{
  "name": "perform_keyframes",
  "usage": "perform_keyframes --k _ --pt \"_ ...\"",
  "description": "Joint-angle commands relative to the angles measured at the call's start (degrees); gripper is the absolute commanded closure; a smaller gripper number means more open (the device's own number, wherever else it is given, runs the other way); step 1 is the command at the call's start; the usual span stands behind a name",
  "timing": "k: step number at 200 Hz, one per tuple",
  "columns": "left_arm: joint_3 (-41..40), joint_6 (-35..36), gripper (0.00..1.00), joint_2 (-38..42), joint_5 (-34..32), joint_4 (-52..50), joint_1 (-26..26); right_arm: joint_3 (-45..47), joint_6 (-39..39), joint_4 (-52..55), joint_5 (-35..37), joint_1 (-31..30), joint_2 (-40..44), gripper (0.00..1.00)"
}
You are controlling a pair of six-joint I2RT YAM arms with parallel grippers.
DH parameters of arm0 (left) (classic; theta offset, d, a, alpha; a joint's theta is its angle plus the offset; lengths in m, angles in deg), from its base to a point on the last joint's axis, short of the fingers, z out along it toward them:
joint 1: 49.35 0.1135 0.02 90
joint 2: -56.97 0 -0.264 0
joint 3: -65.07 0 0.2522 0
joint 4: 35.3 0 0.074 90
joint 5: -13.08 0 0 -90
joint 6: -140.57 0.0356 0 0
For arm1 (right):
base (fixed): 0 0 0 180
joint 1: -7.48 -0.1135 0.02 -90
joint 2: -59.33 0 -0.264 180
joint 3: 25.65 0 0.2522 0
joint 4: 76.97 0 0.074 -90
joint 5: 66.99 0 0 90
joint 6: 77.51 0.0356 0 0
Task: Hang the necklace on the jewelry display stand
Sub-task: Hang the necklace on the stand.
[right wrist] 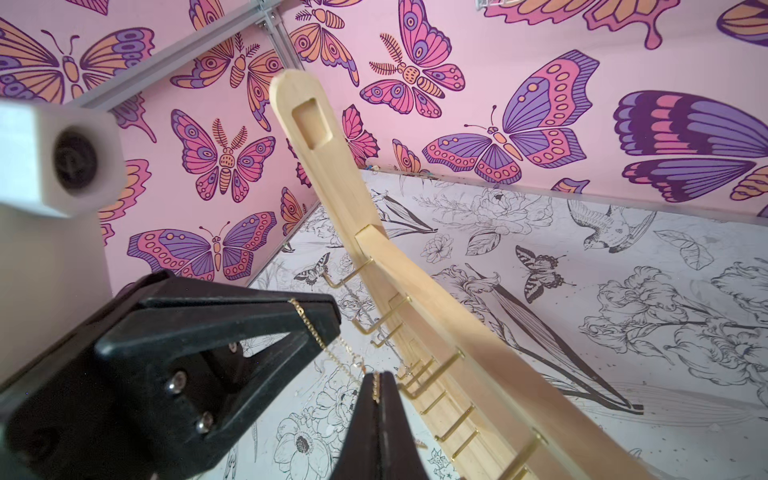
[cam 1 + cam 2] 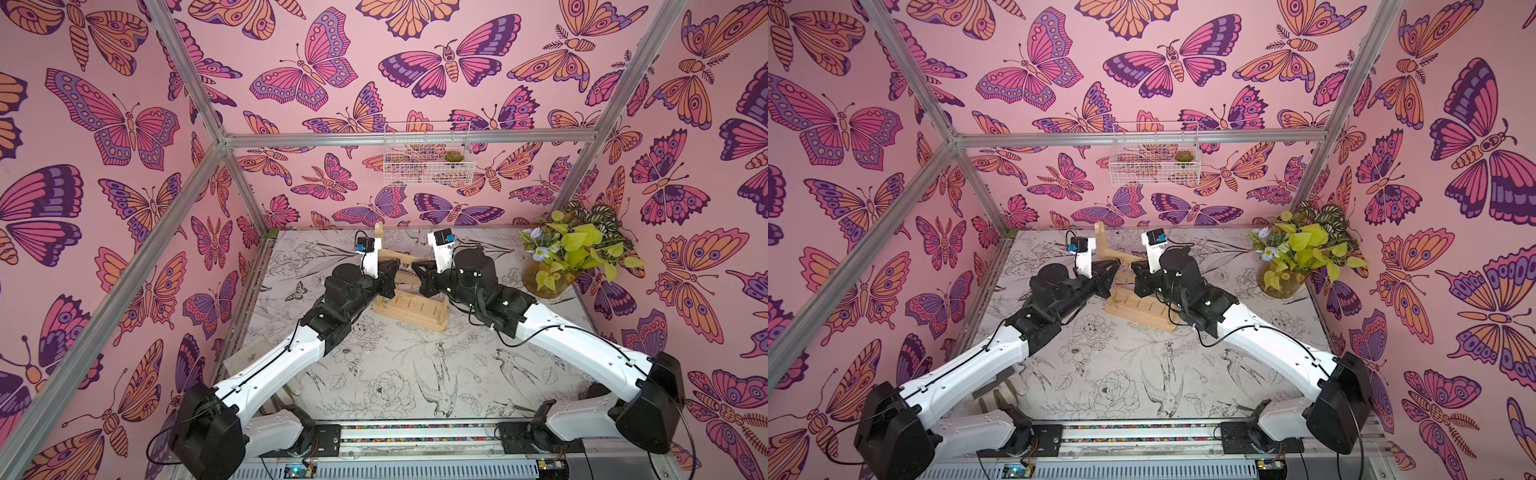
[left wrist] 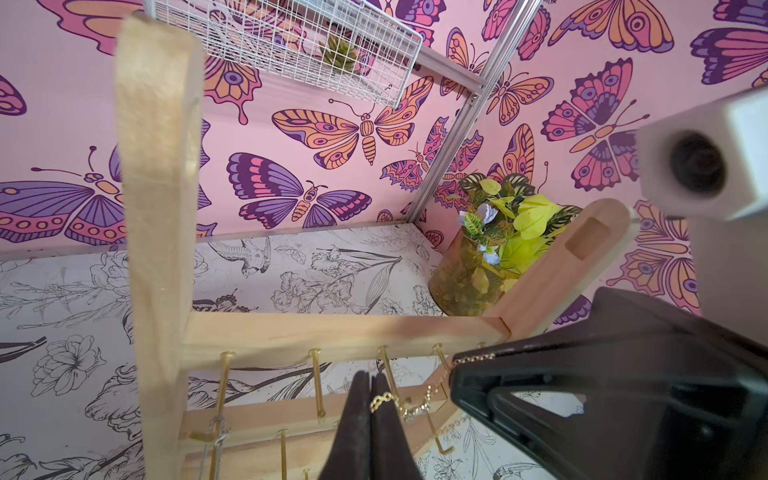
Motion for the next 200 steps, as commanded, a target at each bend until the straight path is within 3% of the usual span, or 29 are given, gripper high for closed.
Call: perform_keyframes --k 1,104,200 --pt "1.4 -0.1 1.00 -0.7 1.6 2.2 0.5 -2.2 -2.2 2.3 2.3 -0.3 -1.2 1.00" --pt "2.5 -0.3 1.00 -5.0 2.8 1.5 0.5 -2.2 -3.5 4.0 6.4 -0.3 -1.7 1.00" --pt "0.5 -1.5 1.00 -4.3 1.7 -0.6 -0.7 -2.0 -4.4 7.6 5.6 -0.4 -1.2 0.99"
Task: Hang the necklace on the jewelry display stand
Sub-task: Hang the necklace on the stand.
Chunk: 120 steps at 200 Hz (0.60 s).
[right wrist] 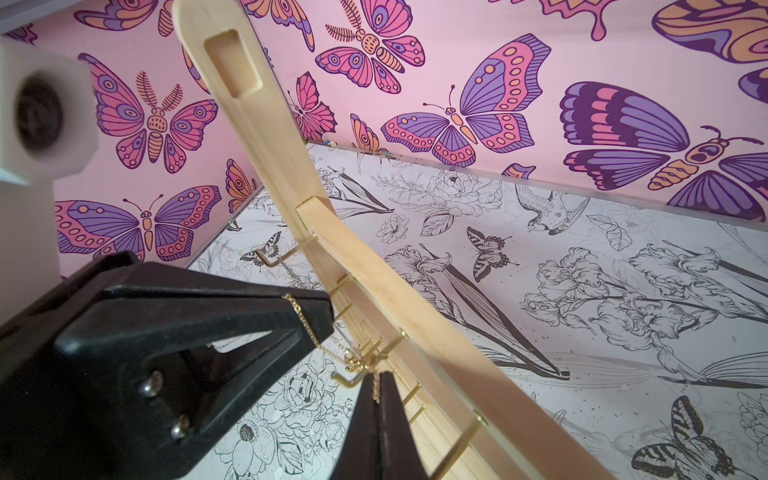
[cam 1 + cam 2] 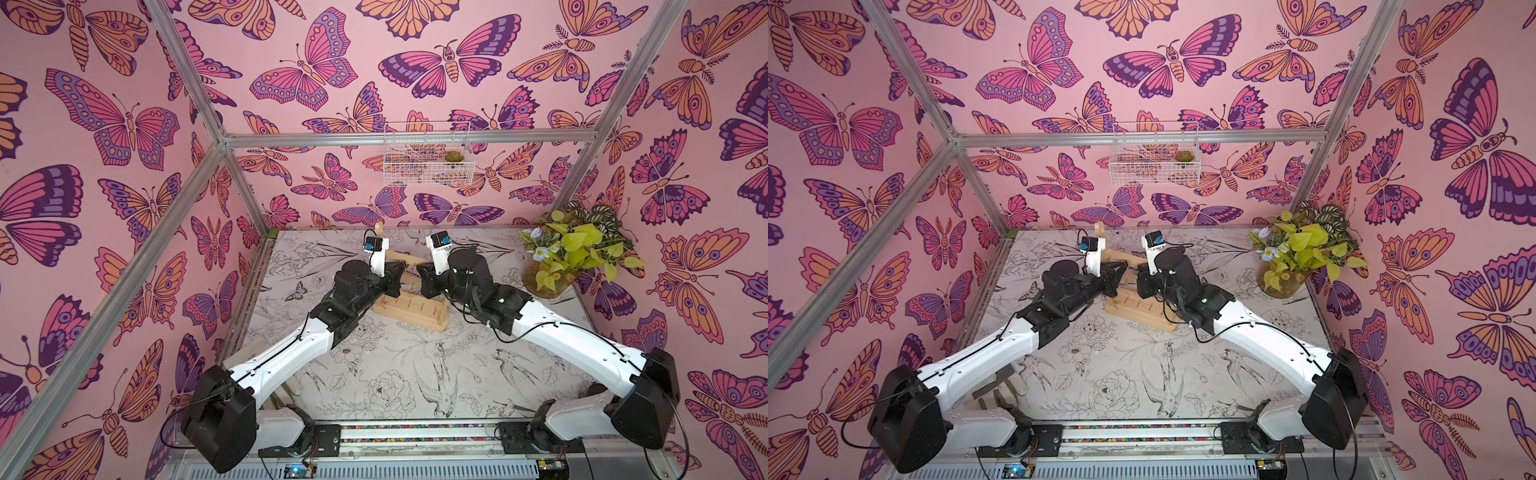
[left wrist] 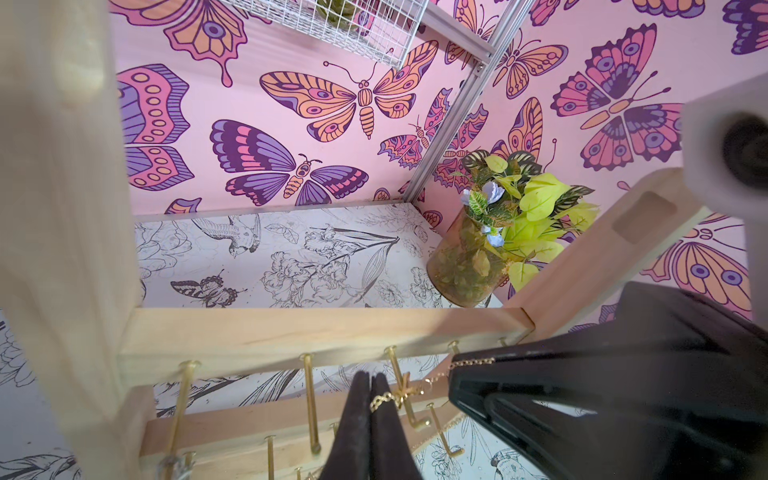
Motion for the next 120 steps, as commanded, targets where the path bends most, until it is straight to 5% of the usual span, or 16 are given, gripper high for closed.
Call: perform_keyframes --k 1,50,120 --pt "-0.9 -0.5 1.00 0.8 -0.6 -0.8 -0.3 -1.0 -0.7 2.5 0.5 -0.4 0.3 0.99" --pt "-1.7 -1.4 0.81 1.2 -1.5 -1.3 -0.7 -1.1 -0.7 3.8 0.8 -0.3 0.1 0.97" --pt "-1.3 -1.7 0.68 5.8 -2.1 -3.4 -2.2 -2.3 -1.7 7.0 1.6 -0.4 -0.5 0.96"
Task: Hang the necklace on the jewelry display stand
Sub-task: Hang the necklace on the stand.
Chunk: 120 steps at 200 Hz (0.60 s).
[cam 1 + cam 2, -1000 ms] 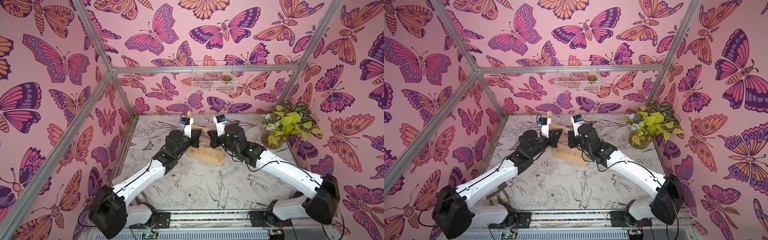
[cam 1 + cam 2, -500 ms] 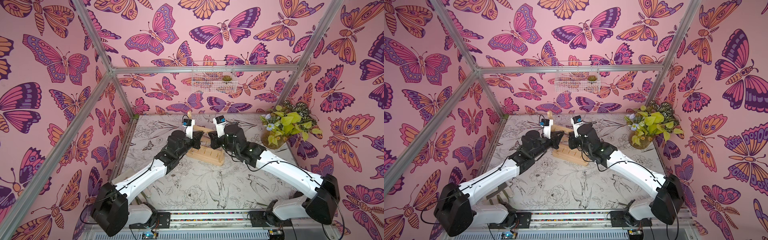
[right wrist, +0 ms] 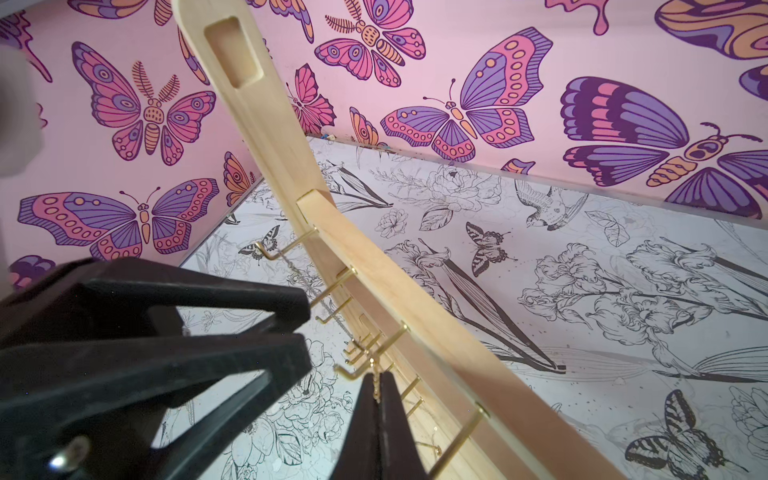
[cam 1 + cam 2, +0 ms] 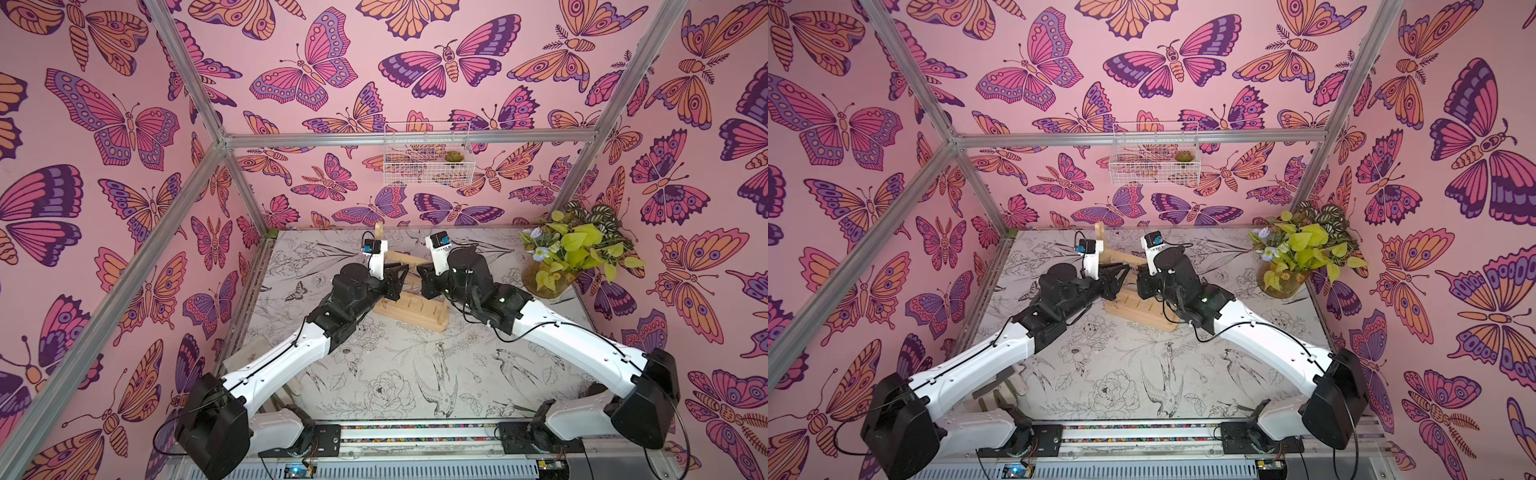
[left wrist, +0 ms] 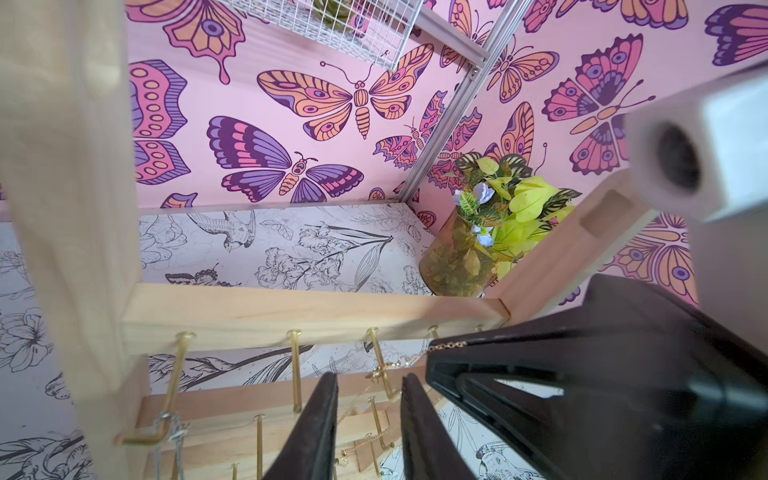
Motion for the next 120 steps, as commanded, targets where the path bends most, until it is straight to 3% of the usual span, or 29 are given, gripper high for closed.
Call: perform_keyframes --k 1,40,70,120 --pt "-0.4 -0.2 0.68 2.4 -0.9 -1.6 -0.8 -1.4 -1.3 4.8 1.5 -0.3 -0.5 0.96" --pt "0.7 -1.2 0.68 4.8 -4.1 -10.5 -3.6 -2.3 -1.6 5.9 2.0 -0.3 -1.2 0.96" --pt "-5.4 -5.0 0.67 9.0 -10.0 -15.9 -5.3 -2.3 -1.8 5.8 1.9 -0.3 -1.3 0.96" --pt "-16.8 -9.4 0.64 7.9 -7.6 -7.8 -5.9 -2.1 -2.0 6.0 1.9 -0.3 -1.3 0.96"
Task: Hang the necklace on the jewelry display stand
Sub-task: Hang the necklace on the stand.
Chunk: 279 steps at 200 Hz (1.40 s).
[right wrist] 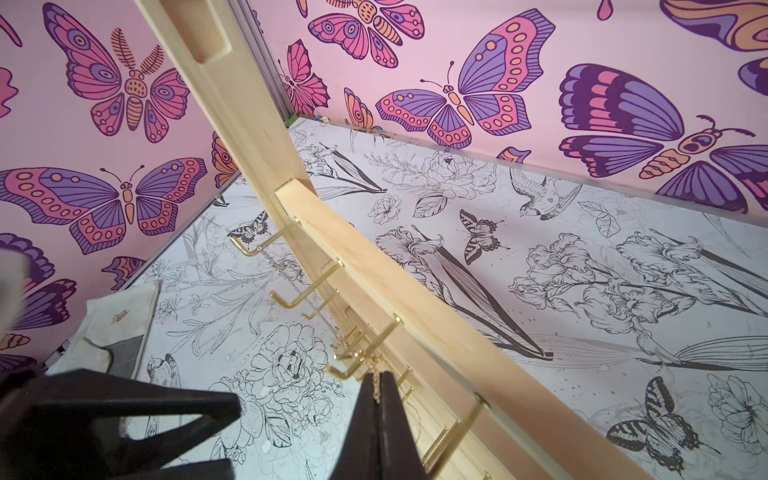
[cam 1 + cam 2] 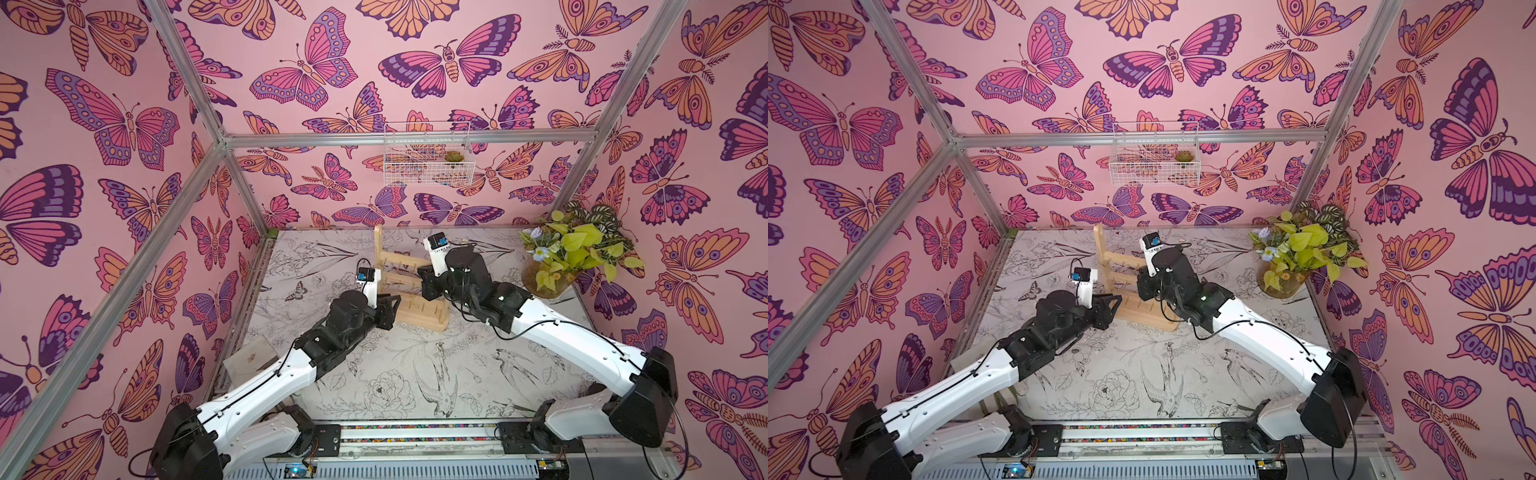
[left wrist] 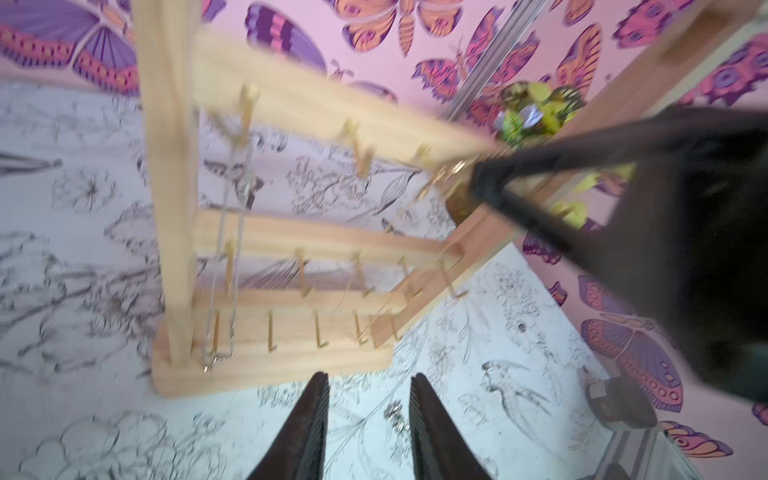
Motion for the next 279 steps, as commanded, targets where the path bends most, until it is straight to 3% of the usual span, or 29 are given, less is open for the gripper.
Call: perform_keyframes --k 1,49,89,215,279 --pt "-4.6 -3.6 0.64 -2.2 -0.1 4.3 -0.6 -1.0 -0.7 3.1 1.7 -0.3 -0.6 0.96" --pt "-7.8 -3.8 0.63 -11.1 -1.7 22.7 -1.7 0.3 -0.2 2.7 1.5 -0.3 0.2 0.96" --pt "-8.4 -3.9 0.63 -18.3 -7.7 32.6 -3.0 0.9 0.1 2.3 1.5 -0.3 0.7 0.96" --pt "0.3 -2.4 0.64 -32.6 -9.1 40.5 -3.1 1.7 -0.2 1.8 1.0 -0.3 0.8 0.96" --pt "1.4 -1.4 0.85 -35.9 -8.3 43.1 -3.1 1.5 -0.2 1.9 0.2 -0.3 1.0 0.96"
